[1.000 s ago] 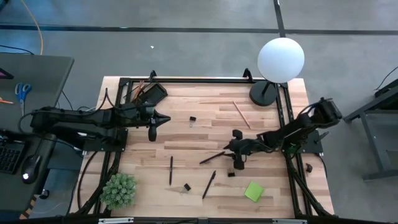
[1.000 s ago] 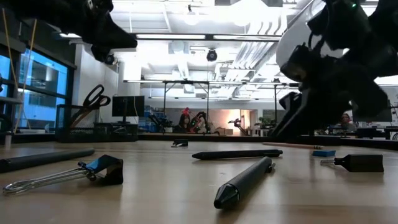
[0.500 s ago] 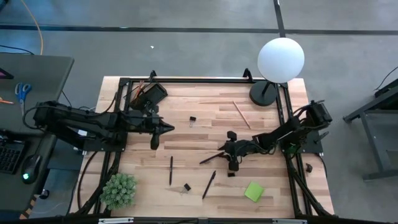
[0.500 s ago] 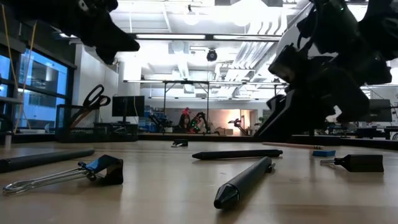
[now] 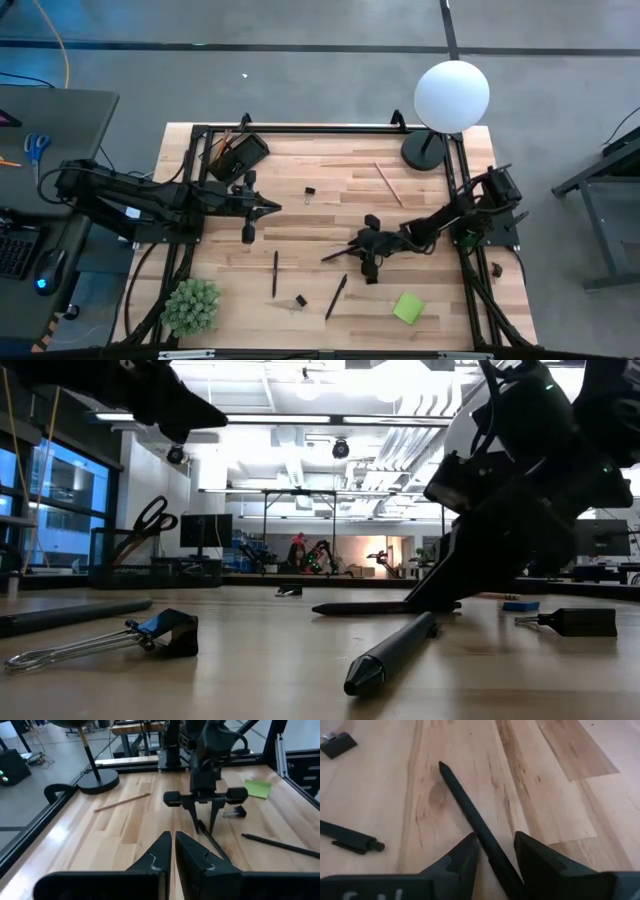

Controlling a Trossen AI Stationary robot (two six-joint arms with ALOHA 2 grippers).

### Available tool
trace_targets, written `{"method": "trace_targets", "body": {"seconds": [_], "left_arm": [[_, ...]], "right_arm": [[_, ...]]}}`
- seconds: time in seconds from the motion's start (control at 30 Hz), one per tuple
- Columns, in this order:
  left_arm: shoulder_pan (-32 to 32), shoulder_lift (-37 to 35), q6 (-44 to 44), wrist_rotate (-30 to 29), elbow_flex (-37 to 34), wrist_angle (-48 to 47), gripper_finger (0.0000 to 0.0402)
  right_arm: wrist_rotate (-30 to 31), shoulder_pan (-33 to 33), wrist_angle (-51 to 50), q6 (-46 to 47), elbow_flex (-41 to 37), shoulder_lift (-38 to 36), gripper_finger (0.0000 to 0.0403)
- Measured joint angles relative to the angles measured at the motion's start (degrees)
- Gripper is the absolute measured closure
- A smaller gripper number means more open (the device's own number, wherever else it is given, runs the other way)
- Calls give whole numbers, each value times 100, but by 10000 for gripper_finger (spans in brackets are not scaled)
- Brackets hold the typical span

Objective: Pick and place office supplies into organizer
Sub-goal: Put the black pen into the black desk organizer

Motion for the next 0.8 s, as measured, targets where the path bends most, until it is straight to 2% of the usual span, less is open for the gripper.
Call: {"method": "trace_targets", "body": {"seconds": [0.1, 0.3, 0.4, 0.6, 0.73, 0.8], "left_arm": [[0, 0, 9, 21, 0, -31, 387], [0, 0, 9, 18, 0, -19, 387], [0, 0, -8, 18, 0, 1, 387], [0, 2, -8, 43, 0, -7, 387], [0, 50, 116, 316, 0, -42, 387], [0, 150, 432, 646, 0, -47, 387]], "right_arm": [[225, 101, -35, 0, 2, 8, 313], [259, 139, -49, -2, -7, 6, 384], [237, 140, 11, 0, -12, 5, 385], [268, 142, 189, -85, -24, -31, 363], [174, 94, 165, -111, -22, -355, 386], [117, 25, -3, -79, -20, -571, 387]]}}
